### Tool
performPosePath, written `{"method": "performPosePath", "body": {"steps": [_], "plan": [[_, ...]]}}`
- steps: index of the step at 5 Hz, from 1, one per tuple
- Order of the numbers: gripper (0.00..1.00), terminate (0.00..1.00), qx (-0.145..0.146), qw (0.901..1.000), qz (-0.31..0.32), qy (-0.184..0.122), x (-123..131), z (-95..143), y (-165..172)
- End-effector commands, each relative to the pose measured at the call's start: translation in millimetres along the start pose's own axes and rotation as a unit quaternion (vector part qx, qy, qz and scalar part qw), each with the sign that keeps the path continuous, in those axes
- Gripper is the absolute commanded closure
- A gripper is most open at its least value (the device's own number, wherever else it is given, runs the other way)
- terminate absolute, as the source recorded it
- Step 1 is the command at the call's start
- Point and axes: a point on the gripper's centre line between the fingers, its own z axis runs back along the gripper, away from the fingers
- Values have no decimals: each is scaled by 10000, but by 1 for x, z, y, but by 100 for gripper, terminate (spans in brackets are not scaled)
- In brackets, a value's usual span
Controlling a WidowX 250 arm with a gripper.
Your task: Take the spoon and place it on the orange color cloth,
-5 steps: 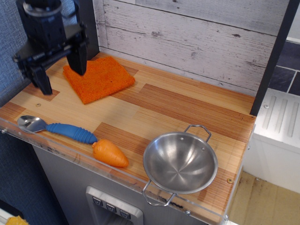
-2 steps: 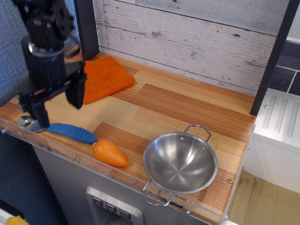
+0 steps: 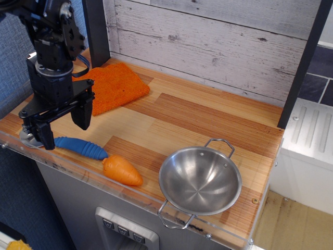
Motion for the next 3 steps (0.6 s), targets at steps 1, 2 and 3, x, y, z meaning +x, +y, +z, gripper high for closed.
{"method": "performPosePath", "body": {"steps": [1, 2, 3], "plan": [[0, 0, -69, 9999, 82, 70, 2, -15, -8], [0, 0, -17, 10000, 70, 43, 5, -20, -12], [0, 0, 28, 9999, 92, 80, 4, -26, -11]]}}
